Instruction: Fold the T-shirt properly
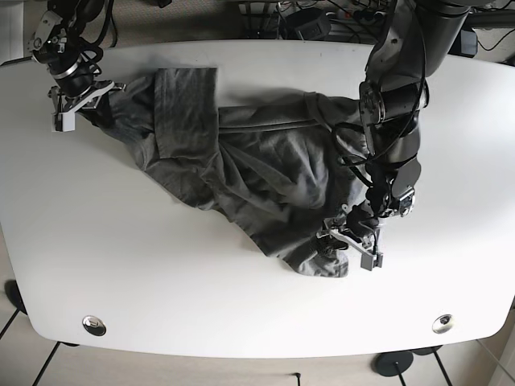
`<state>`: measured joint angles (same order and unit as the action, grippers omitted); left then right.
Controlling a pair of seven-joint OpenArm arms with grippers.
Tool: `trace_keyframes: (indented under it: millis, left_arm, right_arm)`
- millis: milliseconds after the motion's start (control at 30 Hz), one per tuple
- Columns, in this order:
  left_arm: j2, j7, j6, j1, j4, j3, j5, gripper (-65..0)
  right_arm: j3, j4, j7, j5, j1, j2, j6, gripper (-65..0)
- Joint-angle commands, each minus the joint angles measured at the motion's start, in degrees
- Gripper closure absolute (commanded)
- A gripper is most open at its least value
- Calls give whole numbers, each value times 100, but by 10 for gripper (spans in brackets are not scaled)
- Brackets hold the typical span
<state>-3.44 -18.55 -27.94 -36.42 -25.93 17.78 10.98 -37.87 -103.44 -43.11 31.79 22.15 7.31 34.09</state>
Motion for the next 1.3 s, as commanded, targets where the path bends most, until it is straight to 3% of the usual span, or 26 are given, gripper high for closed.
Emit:
trace_keyframes:
  millis: [33,100,167,233,333,500,600,767,867,1100,1300]
  left_arm:
    - [94,-260,56,-81,-4,-112,-144,-131]
    - [85,-260,56,-81,-31,-156,-136,-29]
    - [76,-260,30,-98,-145,-165,-118,0]
    - [76,-321,21,-89,-541,-156,-118,0]
    - [23,-1016,-102,-10,-1604,-139,-109,0]
    - [-73,-1737,-137,262,-3248,-156,-109,0]
    - [-188,-2378,-137,341,-4356,-147,-109,0]
    - [-407,-2967,-146,148,-5561,-147,-109,0]
    - [-522,-3293,-146,-476,-5710,-156,-109,0]
    - [-812,-3372,-146,-2384,-5130,-174,-109,-1]
    - [-1111,-3372,-155,-2753,-5086,-156,-109,-1]
  right_arm:
    - [-24,-105,140,104,-13,73,24,-21]
    - [-24,-105,140,104,-13,73,24,-21]
    - [-24,-105,140,104,-4,73,24,-21]
    - [-24,-105,140,104,5,73,24,-21]
    - [-51,-140,140,122,5,91,24,-21]
    - [-42,-140,140,87,-294,135,16,-21]
    - [-24,-140,131,-124,-734,232,-20,-21]
    - [160,-61,-133,-1100,-2061,355,16,-21]
    - [257,344,-432,-1285,-3222,548,24,-21]
    - [828,1293,-1108,-1241,-5965,1330,-28,-21]
    - [811,1144,-1750,-1223,-6703,1348,-2,-21]
